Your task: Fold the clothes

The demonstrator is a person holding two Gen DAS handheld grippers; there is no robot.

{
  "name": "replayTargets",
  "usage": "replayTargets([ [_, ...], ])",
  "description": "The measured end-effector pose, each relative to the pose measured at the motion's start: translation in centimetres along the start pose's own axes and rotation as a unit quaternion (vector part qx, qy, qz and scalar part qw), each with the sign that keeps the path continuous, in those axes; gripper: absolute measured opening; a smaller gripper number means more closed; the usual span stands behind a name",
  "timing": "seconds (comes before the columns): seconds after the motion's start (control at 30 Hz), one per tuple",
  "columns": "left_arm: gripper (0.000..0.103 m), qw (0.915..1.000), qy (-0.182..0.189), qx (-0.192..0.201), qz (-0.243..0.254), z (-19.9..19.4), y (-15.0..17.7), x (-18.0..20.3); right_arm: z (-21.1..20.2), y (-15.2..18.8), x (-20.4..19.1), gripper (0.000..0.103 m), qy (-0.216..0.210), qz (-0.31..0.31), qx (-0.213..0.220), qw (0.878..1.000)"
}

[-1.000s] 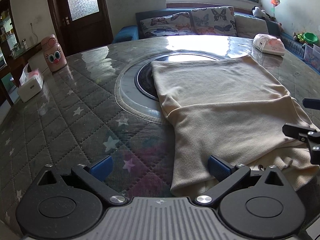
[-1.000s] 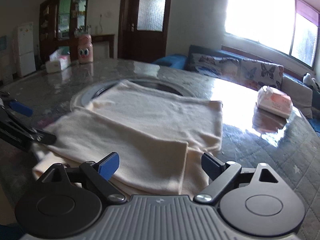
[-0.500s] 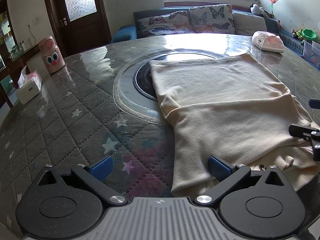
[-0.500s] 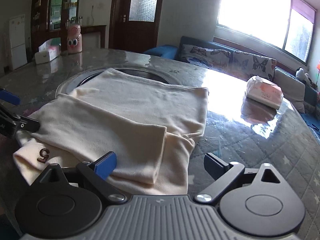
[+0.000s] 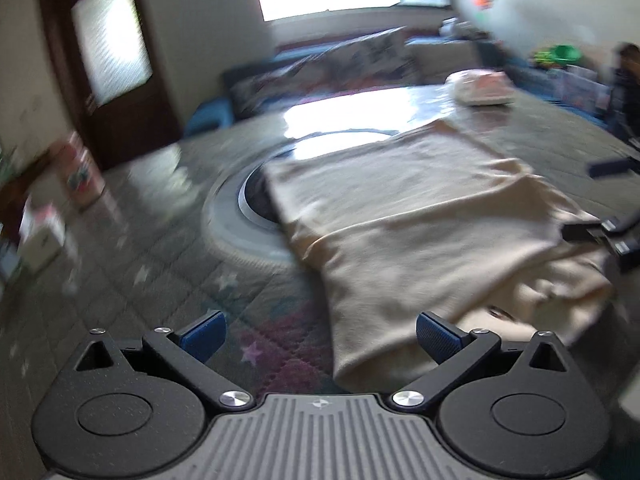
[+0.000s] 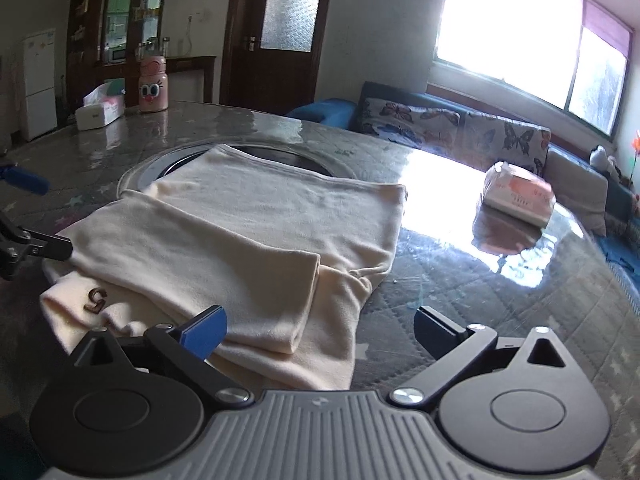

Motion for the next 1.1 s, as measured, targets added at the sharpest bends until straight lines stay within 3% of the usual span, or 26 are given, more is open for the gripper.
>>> replayTargets([
  [0.17, 0.099, 0.9937, 0.073, 0.045, 0.072, -2.3, 0.6, 2.1, -1.8, 0.0, -0.1, 0.102, -0.014, -0.015, -0.001, 1.0],
  [0.43, 0.08, 0.9746, 0.153, 0.083, 0.141, -2.8, 1.4, 5.3, -3.8, 0.4, -1.5, 0.102, -0.045, -0.052, -0.013, 0.998],
  [0.57, 0.057, 0.9677, 0.174, 0.091, 0.159, -2.2, 1.6, 6.8, -4.2, 0.7, -2.3, 0.1, -0.058, -0.063, -0.017, 0.996],
  [0.63, 0.044, 0.9659, 0.18, 0.097, 0.159, -1.9, 1.5, 7.1, -4.3, 0.7, -2.7, 0.097, -0.064, -0.066, -0.017, 0.996],
  [0.7, 0.021, 0.9656, 0.185, 0.102, 0.152, -1.7, 1.2, 7.2, -4.4, 0.8, -3.0, 0.095, -0.072, -0.069, -0.018, 0.995],
  [0.77, 0.014, 0.9666, 0.186, 0.108, 0.14, -1.6, 0.6, 7.0, -4.4, 0.8, -3.4, 0.093, -0.082, -0.076, -0.017, 0.994],
  [1.03, 0.009, 0.9731, 0.187, 0.113, 0.072, 0.8, -2.6, 5.1, -3.1, 0.4, -5.2, 0.082, -0.112, -0.117, 0.008, 0.987],
  [1.1, 0.009, 0.9742, 0.188, 0.107, 0.063, 1.6, -2.9, 4.7, -2.3, 0.1, -5.3, 0.07, -0.118, -0.114, 0.014, 0.986],
])
Point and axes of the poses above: each gripper's, at about its wrist camera, not at the fingertips, and z roughly the way its jaws point, x to its right, y to its underside, the point moved 4 cm from there along z, roughly the way its jaws point, and after that the axes turned 15 degrees about x, right-handed, at the moved point
